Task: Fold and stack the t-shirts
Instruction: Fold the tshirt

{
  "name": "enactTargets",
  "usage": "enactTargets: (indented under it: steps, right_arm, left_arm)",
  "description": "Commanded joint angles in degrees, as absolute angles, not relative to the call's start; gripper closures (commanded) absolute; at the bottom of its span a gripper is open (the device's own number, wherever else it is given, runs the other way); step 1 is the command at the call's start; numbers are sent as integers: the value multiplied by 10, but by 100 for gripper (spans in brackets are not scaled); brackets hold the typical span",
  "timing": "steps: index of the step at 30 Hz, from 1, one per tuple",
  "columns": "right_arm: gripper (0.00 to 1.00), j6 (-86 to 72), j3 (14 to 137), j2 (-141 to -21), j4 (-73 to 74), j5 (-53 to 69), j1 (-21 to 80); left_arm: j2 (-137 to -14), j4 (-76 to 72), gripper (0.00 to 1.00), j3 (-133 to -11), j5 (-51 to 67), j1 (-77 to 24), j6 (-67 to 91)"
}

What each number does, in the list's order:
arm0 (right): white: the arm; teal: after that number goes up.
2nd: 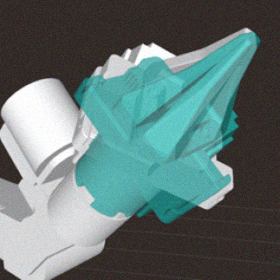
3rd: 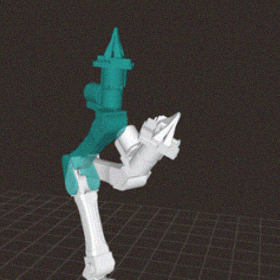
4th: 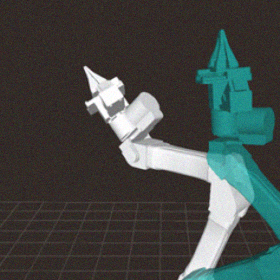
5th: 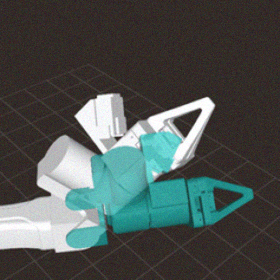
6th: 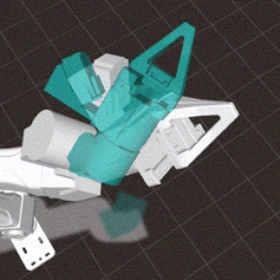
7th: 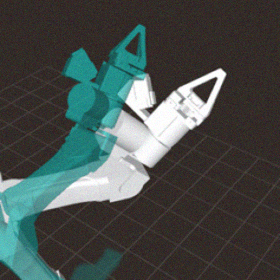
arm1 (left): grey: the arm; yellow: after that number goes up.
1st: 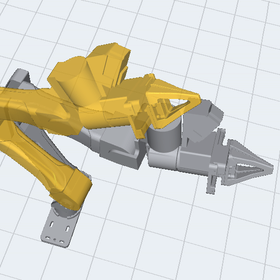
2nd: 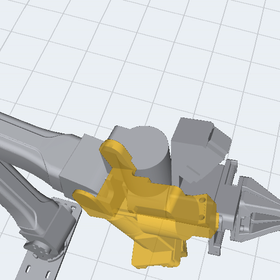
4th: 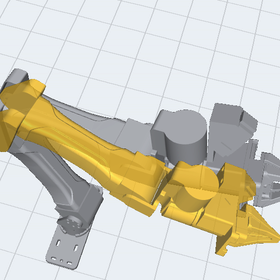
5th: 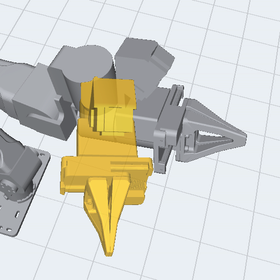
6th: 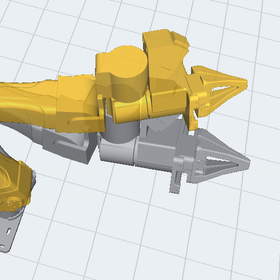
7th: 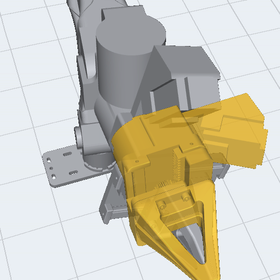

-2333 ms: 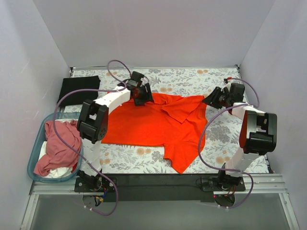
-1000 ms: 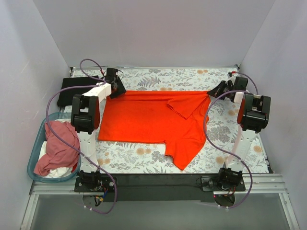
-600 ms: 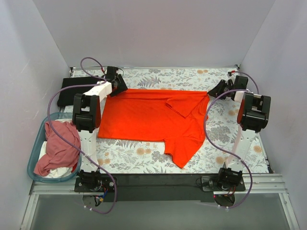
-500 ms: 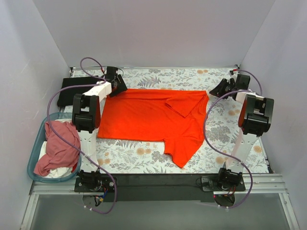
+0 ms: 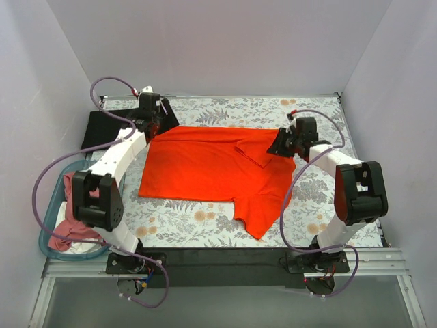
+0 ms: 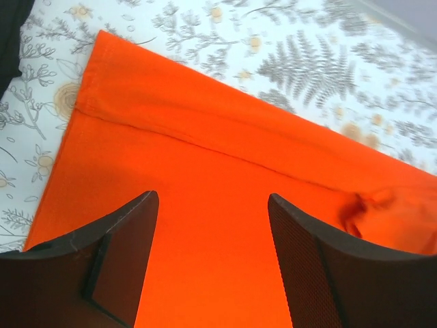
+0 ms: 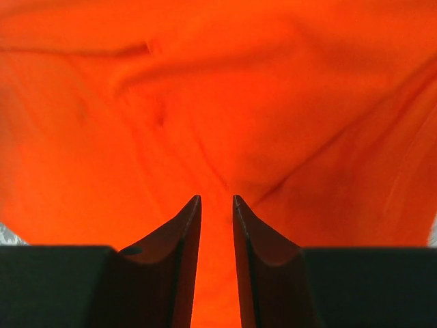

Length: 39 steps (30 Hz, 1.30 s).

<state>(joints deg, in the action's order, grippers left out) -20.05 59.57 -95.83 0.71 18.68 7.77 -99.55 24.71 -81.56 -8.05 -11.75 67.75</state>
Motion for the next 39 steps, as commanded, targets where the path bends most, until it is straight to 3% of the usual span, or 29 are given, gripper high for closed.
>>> enactTargets:
  steps: [1, 12, 39]
  right_arm:
    - [68, -283, 548, -940, 16, 149, 103]
    - [62, -425, 466, -933, -73, 109, 127]
    - [65, -490, 468, -1003, -116, 98, 132]
  left_arm:
    - [-907, 247, 36, -722, -103, -144, 681]
    - [-691, 171, 36, -464, -171, -157, 680]
    - [-712, 158, 36, -454, -171, -157, 679]
